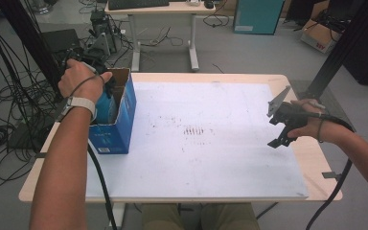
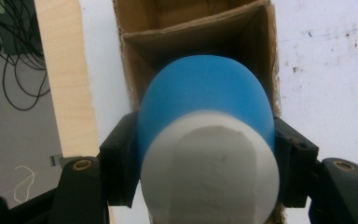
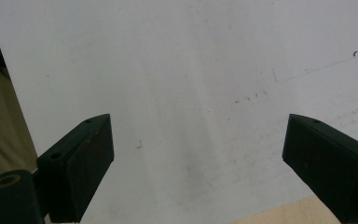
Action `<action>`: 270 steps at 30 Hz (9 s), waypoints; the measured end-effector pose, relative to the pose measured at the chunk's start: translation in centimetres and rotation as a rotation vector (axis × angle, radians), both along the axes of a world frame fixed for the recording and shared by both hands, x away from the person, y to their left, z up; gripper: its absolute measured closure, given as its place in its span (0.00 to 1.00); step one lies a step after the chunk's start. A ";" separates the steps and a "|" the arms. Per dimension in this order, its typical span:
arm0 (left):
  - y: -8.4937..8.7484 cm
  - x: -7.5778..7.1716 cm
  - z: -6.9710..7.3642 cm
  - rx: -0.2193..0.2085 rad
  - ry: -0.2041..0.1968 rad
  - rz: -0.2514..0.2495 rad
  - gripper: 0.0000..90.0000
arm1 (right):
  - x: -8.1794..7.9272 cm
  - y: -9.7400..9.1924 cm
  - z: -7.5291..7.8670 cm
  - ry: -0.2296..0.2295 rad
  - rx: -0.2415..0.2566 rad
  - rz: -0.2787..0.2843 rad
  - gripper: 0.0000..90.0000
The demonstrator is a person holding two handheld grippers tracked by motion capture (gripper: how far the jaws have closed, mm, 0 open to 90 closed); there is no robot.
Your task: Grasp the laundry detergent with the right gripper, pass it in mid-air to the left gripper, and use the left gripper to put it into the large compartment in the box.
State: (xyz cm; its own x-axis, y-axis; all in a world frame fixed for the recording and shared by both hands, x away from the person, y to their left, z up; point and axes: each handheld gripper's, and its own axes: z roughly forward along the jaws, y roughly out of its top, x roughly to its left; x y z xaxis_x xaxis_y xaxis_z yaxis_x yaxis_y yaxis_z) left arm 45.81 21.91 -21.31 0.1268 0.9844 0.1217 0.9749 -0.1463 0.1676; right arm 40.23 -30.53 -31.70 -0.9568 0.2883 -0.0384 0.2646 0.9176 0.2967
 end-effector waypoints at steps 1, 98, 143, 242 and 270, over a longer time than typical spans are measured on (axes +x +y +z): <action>0.0 0.0 -0.2 0.000 0.002 -0.001 0.42 | 0.0 0.0 -0.1 0.004 -0.002 0.005 0.10; 0.8 0.2 -5.5 0.001 0.056 -0.026 0.42 | 0.0 -0.3 -0.7 0.017 -0.005 -0.019 0.10; 0.8 0.1 -5.6 0.000 0.044 -0.021 0.42 | -0.1 -0.3 -0.8 0.021 0.002 -0.026 0.10; 1.0 0.3 -5.8 -0.026 0.039 -0.028 0.34 | -0.3 -0.5 -0.7 0.038 -0.004 -0.054 0.09; 1.2 -0.3 -3.1 -0.034 0.016 -0.079 0.12 | -0.6 -0.7 -0.4 0.038 0.006 -0.059 0.09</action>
